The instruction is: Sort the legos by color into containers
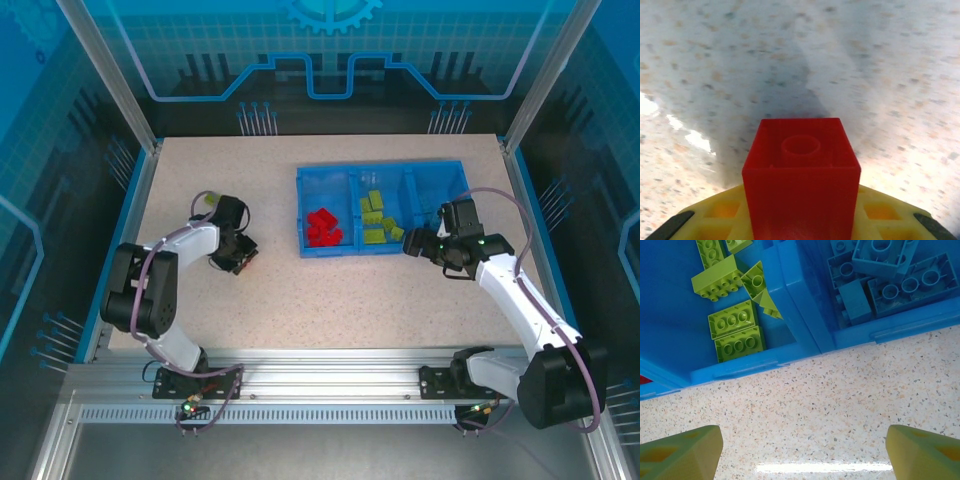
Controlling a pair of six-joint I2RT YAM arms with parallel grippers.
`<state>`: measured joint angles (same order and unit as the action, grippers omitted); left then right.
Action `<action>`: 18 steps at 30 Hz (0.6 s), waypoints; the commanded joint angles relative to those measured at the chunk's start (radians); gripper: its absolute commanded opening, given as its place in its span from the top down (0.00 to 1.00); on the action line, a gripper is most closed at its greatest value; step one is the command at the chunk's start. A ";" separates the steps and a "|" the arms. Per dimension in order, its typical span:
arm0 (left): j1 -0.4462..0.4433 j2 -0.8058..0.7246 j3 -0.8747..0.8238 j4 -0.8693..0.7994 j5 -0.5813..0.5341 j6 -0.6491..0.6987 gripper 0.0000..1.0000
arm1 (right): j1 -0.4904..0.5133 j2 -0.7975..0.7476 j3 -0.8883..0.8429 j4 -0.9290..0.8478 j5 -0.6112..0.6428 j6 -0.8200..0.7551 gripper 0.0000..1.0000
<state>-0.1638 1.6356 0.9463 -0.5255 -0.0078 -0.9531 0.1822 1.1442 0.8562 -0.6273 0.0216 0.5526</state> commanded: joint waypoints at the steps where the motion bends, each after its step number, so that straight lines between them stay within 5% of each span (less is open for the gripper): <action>1: -0.095 -0.099 0.146 0.027 -0.053 0.121 0.77 | -0.012 -0.009 -0.009 0.000 -0.008 0.001 0.15; 7: -0.257 -0.008 0.426 0.003 -0.077 0.300 0.76 | -0.002 0.003 -0.005 0.001 -0.014 0.012 0.15; 18: -0.315 0.289 0.687 -0.063 0.066 0.461 0.69 | 0.000 -0.002 0.004 -0.015 0.000 0.011 0.15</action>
<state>-0.4717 1.8717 1.5761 -0.5110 0.0067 -0.5713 0.1825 1.1450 0.8562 -0.6277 0.0181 0.5568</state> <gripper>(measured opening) 0.340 0.850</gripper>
